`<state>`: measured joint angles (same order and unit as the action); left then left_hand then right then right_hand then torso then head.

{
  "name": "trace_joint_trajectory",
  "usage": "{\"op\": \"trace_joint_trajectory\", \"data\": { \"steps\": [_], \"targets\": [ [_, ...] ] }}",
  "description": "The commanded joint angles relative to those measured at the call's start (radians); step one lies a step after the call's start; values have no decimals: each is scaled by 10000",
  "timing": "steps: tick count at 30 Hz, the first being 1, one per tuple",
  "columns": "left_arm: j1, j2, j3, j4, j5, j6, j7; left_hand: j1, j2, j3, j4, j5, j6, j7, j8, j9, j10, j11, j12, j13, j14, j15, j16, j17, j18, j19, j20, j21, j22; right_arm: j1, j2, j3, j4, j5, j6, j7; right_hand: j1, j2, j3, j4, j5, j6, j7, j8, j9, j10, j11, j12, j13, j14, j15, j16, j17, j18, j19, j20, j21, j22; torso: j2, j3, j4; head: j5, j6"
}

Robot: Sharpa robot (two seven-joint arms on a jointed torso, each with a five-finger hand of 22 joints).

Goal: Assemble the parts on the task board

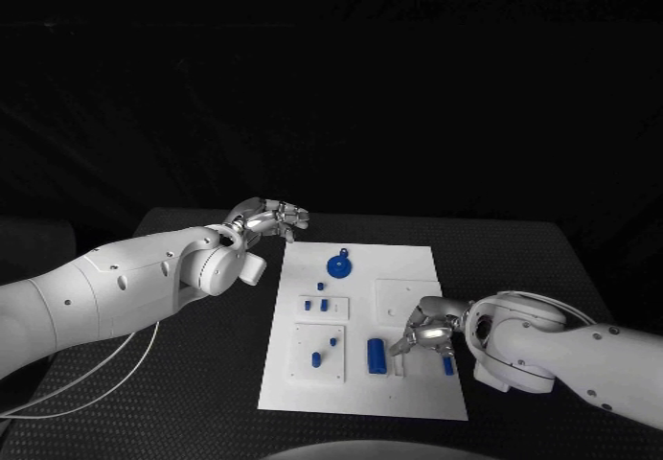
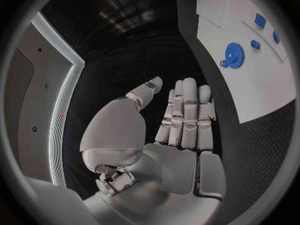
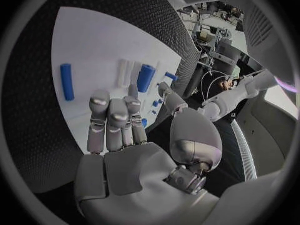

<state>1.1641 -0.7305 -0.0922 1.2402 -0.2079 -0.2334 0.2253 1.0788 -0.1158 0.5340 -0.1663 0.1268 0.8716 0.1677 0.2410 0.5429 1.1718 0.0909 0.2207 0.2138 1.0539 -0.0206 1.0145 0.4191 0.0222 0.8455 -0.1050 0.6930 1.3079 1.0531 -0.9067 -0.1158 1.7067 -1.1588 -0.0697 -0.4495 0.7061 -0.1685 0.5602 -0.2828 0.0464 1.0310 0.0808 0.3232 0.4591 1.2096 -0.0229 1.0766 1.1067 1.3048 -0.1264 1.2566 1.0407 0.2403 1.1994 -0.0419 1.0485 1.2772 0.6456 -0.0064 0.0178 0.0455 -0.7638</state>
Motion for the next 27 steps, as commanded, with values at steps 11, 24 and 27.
{"op": "trace_joint_trajectory", "data": {
  "steps": [11,24,27],
  "targets": [
    [8,26,-1,32,47,158,86,-118,11,6,67,-25,-42,26,59,-16,-48,2,-44,16,38,39,-33,18,176,37,-96,-68,54,421,-1029,21,-452,-617,492,-824,301,381,-272,-7,62,-66,76,164,308,463,3,769,638,116,-1,-29,-6,215,69,-86,-40,-55,5,4,14,-309,102],
    [9,57,-3,67,47,193,78,-121,7,5,76,-27,-41,25,63,-16,-39,-2,-38,19,40,37,-34,22,176,36,-96,-71,59,415,-1341,-164,8,-1244,945,-1469,314,358,-9,345,22,88,-51,467,846,322,-115,586,535,107,-97,-65,-15,215,35,-46,-47,-83,5,-2,10,-471,91],
    [9,49,-3,66,47,190,75,-123,5,4,79,-27,-41,24,64,-16,-37,-2,-36,20,41,36,-34,24,176,36,-96,-72,61,412,-1295,-231,-11,-1271,943,-1475,303,391,21,370,22,109,-63,484,881,305,-127,555,511,106,-102,-65,-15,215,28,-40,-41,-80,5,-1,15,-499,82]
  ]
}}
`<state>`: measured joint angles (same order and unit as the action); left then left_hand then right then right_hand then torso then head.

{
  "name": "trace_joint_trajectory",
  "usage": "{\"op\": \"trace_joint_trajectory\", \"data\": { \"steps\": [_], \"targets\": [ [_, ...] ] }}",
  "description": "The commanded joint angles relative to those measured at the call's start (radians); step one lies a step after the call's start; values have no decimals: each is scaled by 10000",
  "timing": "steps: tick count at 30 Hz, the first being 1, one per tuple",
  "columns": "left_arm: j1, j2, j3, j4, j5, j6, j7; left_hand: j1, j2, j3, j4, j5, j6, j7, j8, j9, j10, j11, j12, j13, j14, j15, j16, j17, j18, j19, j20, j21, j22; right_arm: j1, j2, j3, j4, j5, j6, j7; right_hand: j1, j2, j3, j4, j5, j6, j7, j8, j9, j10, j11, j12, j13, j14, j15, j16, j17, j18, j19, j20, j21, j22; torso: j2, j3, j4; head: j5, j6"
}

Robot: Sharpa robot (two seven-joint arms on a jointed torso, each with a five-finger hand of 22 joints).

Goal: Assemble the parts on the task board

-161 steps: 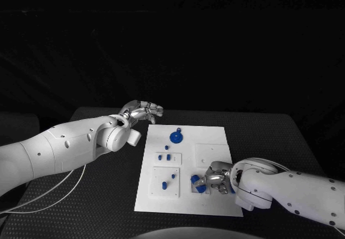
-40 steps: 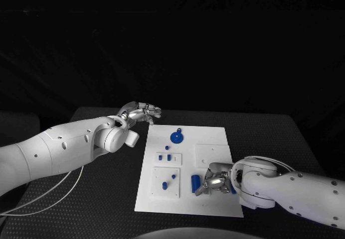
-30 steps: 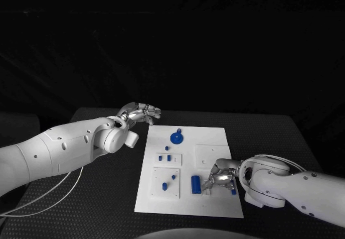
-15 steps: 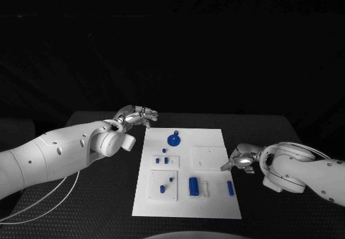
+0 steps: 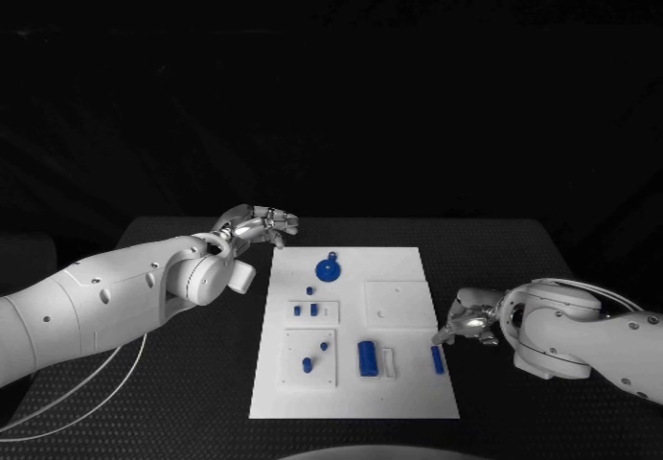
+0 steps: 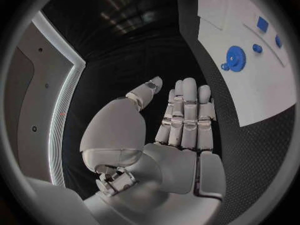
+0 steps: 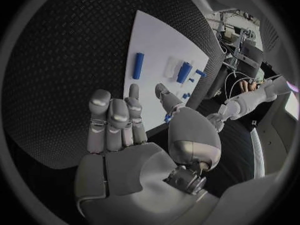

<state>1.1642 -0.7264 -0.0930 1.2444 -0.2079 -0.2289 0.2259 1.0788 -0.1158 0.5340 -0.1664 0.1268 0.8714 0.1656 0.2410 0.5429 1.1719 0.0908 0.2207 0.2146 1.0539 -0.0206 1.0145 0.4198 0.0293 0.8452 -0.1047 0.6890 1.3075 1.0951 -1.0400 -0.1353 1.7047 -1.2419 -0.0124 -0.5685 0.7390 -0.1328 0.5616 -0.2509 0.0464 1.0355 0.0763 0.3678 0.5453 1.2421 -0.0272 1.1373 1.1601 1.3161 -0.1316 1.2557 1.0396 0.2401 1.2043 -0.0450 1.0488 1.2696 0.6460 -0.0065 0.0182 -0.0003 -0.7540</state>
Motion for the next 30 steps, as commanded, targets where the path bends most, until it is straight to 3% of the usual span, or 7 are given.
{"op": "trace_joint_trajectory", "data": {
  "steps": [1,12,20,30],
  "targets": [
    [7,11,5,20,46,146,68,-123,5,4,80,-28,-40,45,64,-17,-37,-2,-36,13,41,36,-34,17,105,39,-100,-33,65,-11,56,-60,-12,-468,370,-290,-25,48,23,56,23,77,-23,44,29,-46,-89,-94,-59,-9,-52,-58,-4,217,-24,-7,-43,-3,1,0,11,-41,-17],
    [7,-16,4,63,46,163,69,-127,3,4,90,-29,-42,44,67,-17,-33,-4,-32,16,42,34,-36,21,105,39,-101,-36,70,-314,331,-156,-268,-797,339,-307,11,129,251,124,23,182,-61,32,31,-63,-127,-212,-161,-15,-71,-74,-15,217,-49,19,-32,2,3,-2,14,-72,-92],
    [7,-30,4,71,46,168,62,-128,4,4,97,-29,-44,44,68,-18,-32,-5,-31,17,42,33,-37,24,105,39,-101,-39,74,-642,636,-166,-407,-786,209,-284,60,129,346,95,23,205,-67,9,20,-51,-133,-229,-174,-14,-76,-75,-18,217,-56,30,-19,8,2,4,7,-55,-132],
    [7,-29,4,84,46,170,64,-128,4,5,103,-29,-46,44,70,-19,-31,-6,-29,18,42,32,-39,27,105,39,-103,-42,78,-843,962,-171,-598,-992,125,-282,293,128,618,-66,23,233,-64,-51,-1,-55,-130,-292,-218,-10,-76,-85,-31,217,-62,47,2,11,1,-2,12,-45,-154]
  ]
}}
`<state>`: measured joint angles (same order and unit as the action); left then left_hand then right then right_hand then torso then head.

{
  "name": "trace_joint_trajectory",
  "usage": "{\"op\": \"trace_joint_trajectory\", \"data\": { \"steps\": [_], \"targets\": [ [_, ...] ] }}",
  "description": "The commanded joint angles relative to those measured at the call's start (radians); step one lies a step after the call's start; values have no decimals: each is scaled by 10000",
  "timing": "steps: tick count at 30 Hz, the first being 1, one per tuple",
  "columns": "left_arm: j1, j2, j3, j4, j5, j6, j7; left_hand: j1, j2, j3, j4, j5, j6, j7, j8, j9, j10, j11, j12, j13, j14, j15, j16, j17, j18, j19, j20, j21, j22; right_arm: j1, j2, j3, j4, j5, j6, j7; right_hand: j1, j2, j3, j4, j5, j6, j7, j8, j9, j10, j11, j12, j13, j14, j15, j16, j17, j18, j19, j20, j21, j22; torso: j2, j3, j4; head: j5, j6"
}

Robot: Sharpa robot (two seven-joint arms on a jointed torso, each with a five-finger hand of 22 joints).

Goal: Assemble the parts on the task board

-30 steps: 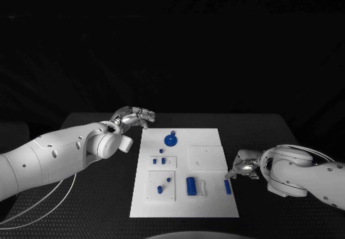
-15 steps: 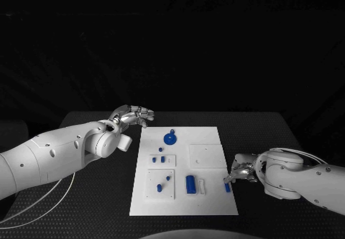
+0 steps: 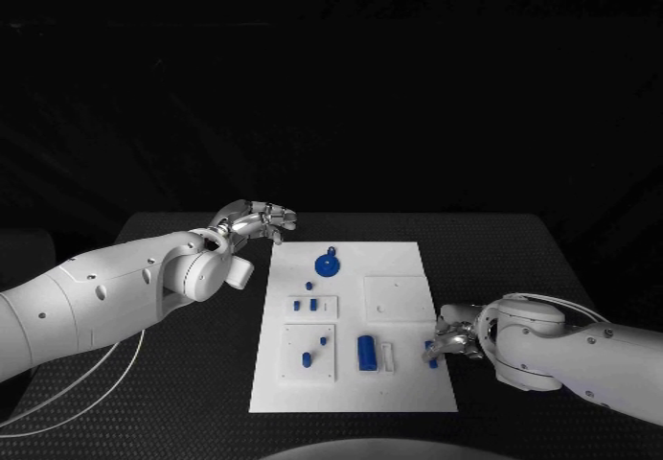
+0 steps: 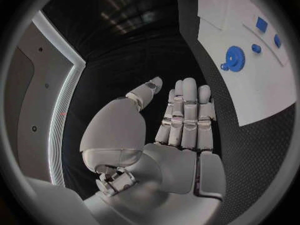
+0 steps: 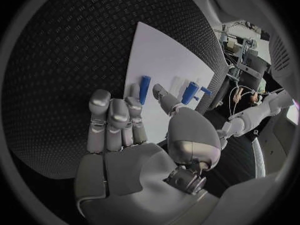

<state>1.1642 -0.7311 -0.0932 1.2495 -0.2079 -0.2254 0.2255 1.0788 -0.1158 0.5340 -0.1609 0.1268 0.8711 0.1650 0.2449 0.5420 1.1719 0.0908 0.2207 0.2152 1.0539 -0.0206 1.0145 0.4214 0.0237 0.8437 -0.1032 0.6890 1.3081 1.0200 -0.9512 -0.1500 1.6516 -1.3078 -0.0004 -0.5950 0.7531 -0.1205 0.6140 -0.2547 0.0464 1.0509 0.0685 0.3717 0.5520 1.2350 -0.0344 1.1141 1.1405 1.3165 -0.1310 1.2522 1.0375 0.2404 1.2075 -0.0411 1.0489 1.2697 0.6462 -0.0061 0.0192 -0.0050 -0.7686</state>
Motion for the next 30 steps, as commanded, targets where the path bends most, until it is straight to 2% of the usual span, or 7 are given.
{"op": "trace_joint_trajectory", "data": {
  "steps": [1,8,15,22,25,30],
  "targets": [
    [8,15,6,35,46,135,69,-127,4,6,49,-29,-42,50,32,-10,-31,-6,-29,12,42,32,-40,12,162,53,-117,-42,73,-143,105,-24,-84,-471,-6,-18,250,54,176,-77,23,82,13,-98,-70,22,-60,-58,-18,-13,-83,-51,-13,214,-93,5,5,9,-2,-6,4,0,-6],
    [8,6,6,39,46,129,47,-125,8,8,52,-29,-43,50,33,-10,-31,-7,-28,12,43,31,-40,14,162,54,-118,-43,75,-291,329,-28,-256,-1052,-173,-17,783,208,663,-305,23,114,23,-142,-78,30,-48,-93,-39,-7,-68,-61,-28,207,-92,22,22,5,-1,-7,5,5,-19],
    [8,38,6,44,46,155,38,-128,10,7,59,-29,-46,51,34,-11,-32,-6,-28,13,43,31,-42,16,161,54,-118,-45,78,-385,721,-29,-483,-1262,-236,15,895,274,928,-240,22,139,35,-172,-82,34,-35,-123,-58,0,-49,-67,-39,211,-88,66,32,-4,-3,-6,4,25,-13],
    [8,19,6,46,46,162,8,-140,18,5,75,-31,-51,53,34,-13,-35,-5,-29,13,43,32,-44,19,159,56,-118,-47,82,-387,669,-28,-411,-921,-333,102,901,244,1158,-177,23,157,35,-197,-85,38,-34,-143,-70,3,-41,-71,-48,214,-85,97,36,-13,-1,-14,6,42,-27],
    [8,19,6,52,46,169,1,-145,20,3,81,-31,-53,54,34,-13,-36,-5,-29,14,42,32,-45,20,159,56,-117,-48,84,-387,581,-28,-283,-35,-647,267,961,274,1539,-54,30,177,38,-227,-95,36,-32,-175,-93,9,-37,-80,-60,214,-83,120,32,-28,-5,-15,0,73,-30],
    [8,15,6,71,46,174,-3,-151,30,5,92,-30,-56,55,35,-14,-38,-5,-29,14,42,33,-47,22,158,57,-117,-50,86,-383,378,-21,34,1415,-1653,521,890,336,1873,49,48,206,49,-269,-113,51,-21,-188,-101,22,-23,-93,-79,214,-73,154,49,-33,-5,-5,-2,89,-29]
  ]
}}
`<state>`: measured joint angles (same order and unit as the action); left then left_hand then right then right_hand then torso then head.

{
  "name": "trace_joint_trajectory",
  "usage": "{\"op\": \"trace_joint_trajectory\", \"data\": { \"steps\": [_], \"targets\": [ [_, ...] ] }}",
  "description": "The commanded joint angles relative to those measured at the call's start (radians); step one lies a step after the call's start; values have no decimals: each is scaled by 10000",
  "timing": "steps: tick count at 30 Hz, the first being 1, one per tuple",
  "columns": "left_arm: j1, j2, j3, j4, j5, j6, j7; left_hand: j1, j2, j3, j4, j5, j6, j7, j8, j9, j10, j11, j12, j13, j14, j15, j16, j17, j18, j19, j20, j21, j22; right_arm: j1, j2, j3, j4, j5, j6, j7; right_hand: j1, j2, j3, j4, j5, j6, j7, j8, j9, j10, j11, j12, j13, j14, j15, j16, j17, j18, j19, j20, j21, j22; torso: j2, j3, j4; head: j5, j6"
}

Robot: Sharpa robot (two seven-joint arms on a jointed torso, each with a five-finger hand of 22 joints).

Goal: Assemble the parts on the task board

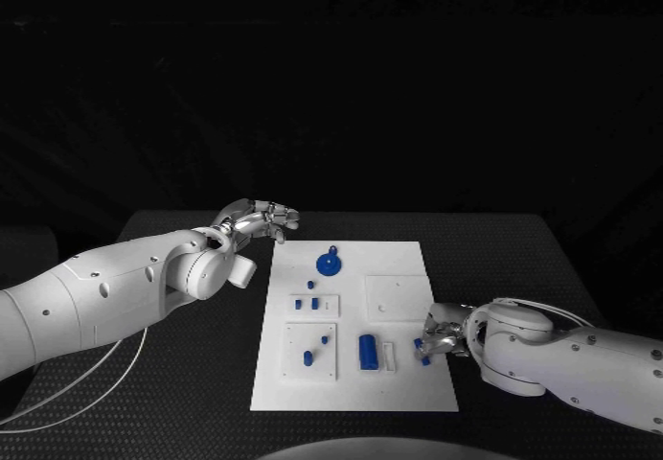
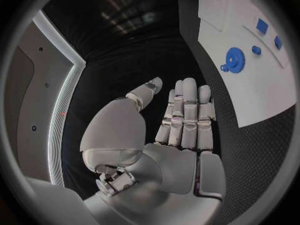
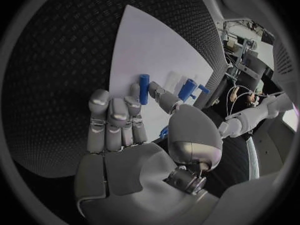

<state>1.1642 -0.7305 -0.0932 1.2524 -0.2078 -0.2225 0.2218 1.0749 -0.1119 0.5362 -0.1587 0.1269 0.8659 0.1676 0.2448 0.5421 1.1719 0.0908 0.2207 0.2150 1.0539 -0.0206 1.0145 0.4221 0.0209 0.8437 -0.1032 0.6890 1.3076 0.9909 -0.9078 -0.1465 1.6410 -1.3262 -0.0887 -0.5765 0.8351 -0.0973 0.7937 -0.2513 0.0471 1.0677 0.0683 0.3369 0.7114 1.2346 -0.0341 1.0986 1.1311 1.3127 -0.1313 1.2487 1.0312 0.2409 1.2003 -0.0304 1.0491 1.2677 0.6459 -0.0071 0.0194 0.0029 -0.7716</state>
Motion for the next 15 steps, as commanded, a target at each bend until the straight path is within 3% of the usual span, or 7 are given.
{"op": "trace_joint_trajectory", "data": {
  "steps": [1,7,15],
  "targets": [
    [8,9,6,43,46,148,34,-112,-8,-18,71,-30,-5,28,35,-15,-38,-5,-29,16,42,33,-47,16,186,58,-118,-50,91,-92,-79,-55,177,1724,-859,368,54,95,86,14,42,42,51,78,-1707,55,-22,-33,-7,63,-19,-58,-17,209,0,49,50,-12,-2,4,-4,11,1],
    [8,11,6,35,46,148,33,-114,-9,-18,75,-30,-8,29,35,-16,-40,-5,-29,17,42,33,-49,18,186,57,-119,-52,93,-73,-161,17,504,2886,-1633,652,-48,47,119,-7,51,77,46,71,-1710,75,-28,-22,2,71,-23,-60,-24,209,21,54,70,-11,0,7,-7,-10,7],
    [8,5,5,46,46,161,26,-110,-11,-17,77,-29,-11,29,36,-16,-40,-5,-29,18,41,32,-50,21,187,56,-120,-55,97,-71,-121,29,658,3306,-1820,721,-262,30,75,8,42,110,38,53,-1715,102,-38,-2,20,82,-41,-68,-40,209,61,46,90,-23,0,4,5,-7,-13]
  ]
}}
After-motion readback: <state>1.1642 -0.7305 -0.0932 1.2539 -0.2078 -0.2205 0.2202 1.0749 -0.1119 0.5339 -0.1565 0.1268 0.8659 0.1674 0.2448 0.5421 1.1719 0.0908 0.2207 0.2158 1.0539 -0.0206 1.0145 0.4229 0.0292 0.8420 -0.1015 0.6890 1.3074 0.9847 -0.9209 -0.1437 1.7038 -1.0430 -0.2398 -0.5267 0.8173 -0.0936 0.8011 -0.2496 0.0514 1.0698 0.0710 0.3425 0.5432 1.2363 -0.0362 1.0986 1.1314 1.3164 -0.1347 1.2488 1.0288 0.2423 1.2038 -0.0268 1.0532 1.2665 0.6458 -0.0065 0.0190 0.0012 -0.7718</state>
